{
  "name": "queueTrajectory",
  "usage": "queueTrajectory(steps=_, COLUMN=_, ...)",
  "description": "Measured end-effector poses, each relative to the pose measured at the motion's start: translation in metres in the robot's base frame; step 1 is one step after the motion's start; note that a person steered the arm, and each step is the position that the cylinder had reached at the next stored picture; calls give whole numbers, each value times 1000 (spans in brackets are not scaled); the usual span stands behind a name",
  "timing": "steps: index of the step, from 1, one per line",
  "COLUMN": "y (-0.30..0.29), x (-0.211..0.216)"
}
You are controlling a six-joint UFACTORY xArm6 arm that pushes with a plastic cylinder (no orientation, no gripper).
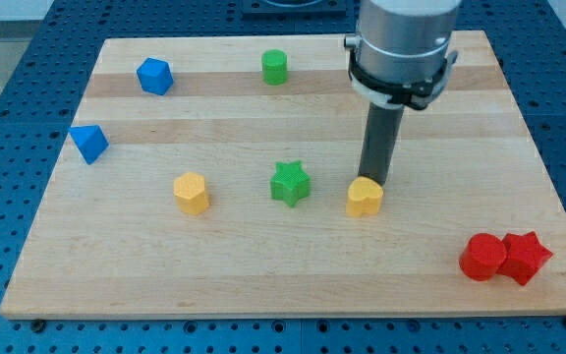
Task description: Push the yellow heart slightly to the down
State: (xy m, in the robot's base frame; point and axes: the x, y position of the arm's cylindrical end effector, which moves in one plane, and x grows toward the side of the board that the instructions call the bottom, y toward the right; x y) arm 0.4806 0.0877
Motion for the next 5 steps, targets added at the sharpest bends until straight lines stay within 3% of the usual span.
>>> queueTrajectory(steps=1, y=0, x=22)
queueTrajectory(steps=3, y=-15, x=-31)
queueTrajectory(steps=4, y=-28, x=-13)
queueTrajectory(steps=5, y=-28, x=33)
